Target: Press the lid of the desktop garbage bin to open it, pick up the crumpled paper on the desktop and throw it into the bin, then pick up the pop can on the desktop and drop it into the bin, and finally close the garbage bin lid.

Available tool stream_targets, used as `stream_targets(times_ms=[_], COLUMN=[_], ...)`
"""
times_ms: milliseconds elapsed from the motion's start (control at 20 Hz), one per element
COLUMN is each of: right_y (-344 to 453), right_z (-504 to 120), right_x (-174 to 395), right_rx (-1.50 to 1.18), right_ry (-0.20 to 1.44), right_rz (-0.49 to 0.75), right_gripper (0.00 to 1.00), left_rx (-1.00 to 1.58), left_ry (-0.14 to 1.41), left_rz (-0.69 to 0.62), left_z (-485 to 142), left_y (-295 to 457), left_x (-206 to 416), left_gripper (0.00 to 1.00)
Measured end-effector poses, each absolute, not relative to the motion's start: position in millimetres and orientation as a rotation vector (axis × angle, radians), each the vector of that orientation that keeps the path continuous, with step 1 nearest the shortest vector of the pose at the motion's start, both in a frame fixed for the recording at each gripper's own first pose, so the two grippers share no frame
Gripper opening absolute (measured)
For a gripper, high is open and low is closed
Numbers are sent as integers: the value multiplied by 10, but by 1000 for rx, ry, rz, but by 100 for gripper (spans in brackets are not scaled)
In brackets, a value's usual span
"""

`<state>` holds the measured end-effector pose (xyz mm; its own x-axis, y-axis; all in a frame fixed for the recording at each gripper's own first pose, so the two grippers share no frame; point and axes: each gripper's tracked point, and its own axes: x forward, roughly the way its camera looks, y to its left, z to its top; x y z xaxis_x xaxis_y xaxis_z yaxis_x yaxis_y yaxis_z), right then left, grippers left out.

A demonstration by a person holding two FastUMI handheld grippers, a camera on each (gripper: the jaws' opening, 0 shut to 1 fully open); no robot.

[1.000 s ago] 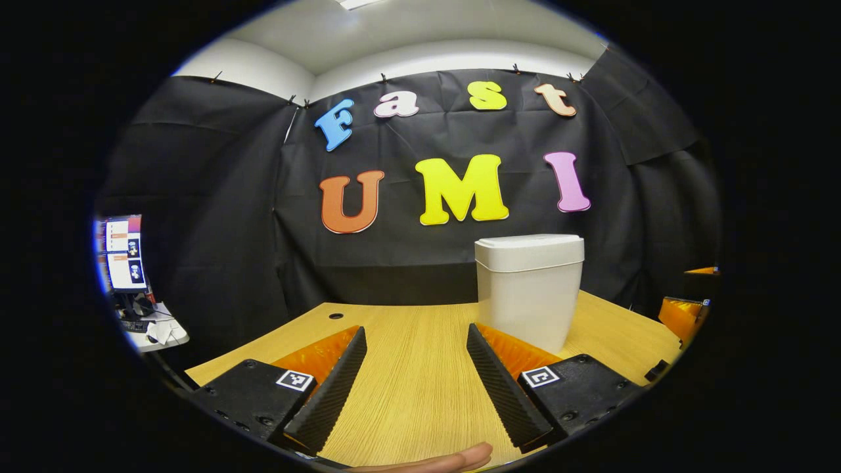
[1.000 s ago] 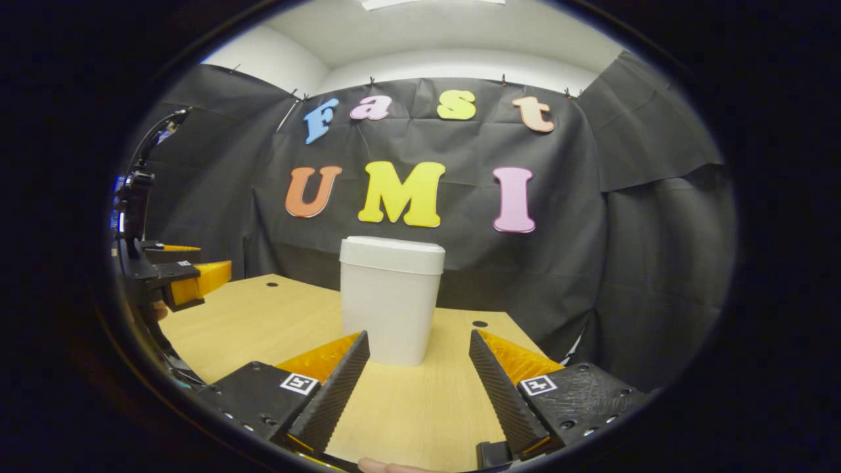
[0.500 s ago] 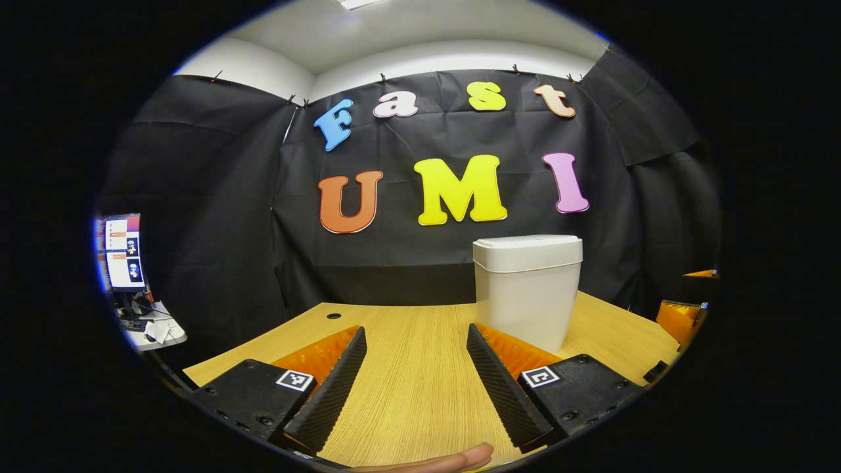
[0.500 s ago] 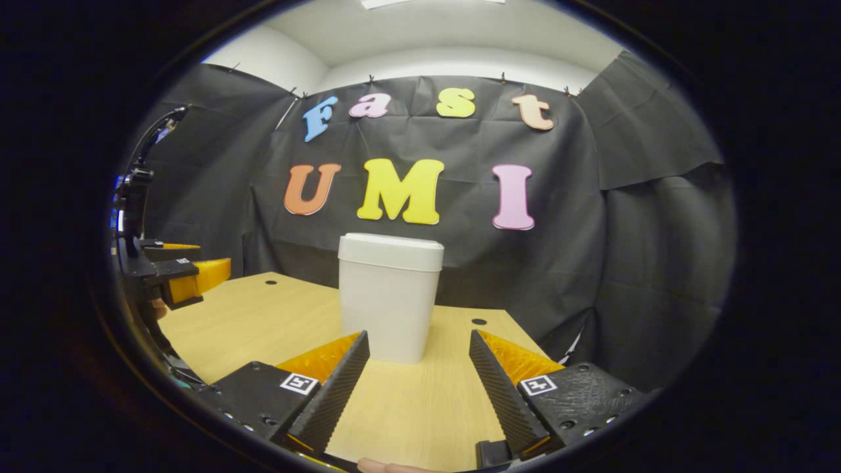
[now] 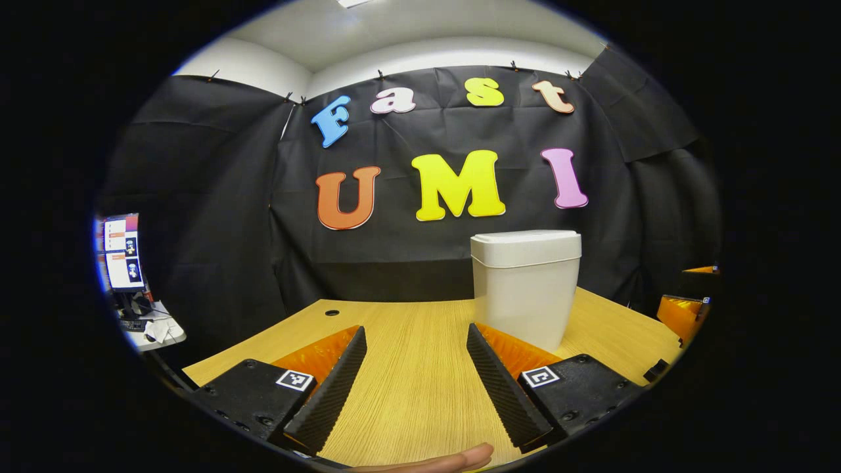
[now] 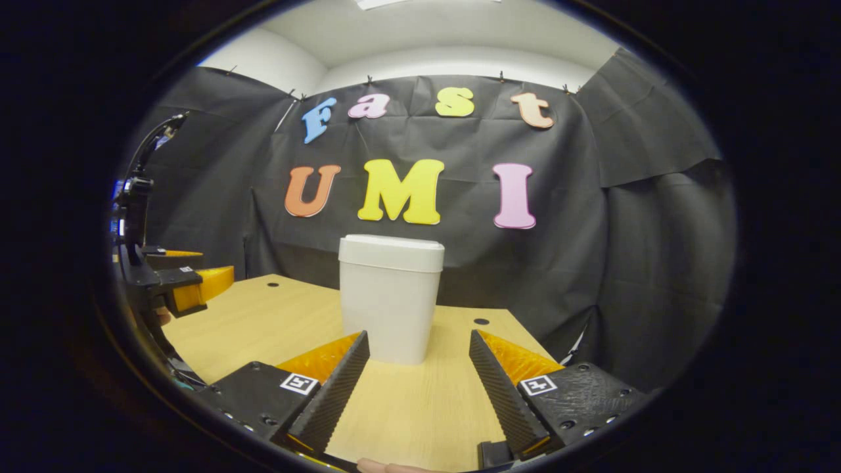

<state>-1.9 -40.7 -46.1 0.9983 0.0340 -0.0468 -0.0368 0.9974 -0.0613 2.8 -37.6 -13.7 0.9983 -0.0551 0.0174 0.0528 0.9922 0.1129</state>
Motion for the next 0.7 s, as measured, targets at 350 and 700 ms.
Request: stream_targets(times_ms=[350,700], right_y=[-389,-468], right_z=[-258,-101], right_x=[4,5], right_rx=[-98,-65], right_ry=[6,-26], right_rz=[75,123], right_gripper=[95,95], left_rx=[113,141], left_ry=[-4,-3], left_rz=[-48,-5], left_z=[-190,-228], left_y=[-527,-665], left_x=[2,-38], left_gripper=[99,99])
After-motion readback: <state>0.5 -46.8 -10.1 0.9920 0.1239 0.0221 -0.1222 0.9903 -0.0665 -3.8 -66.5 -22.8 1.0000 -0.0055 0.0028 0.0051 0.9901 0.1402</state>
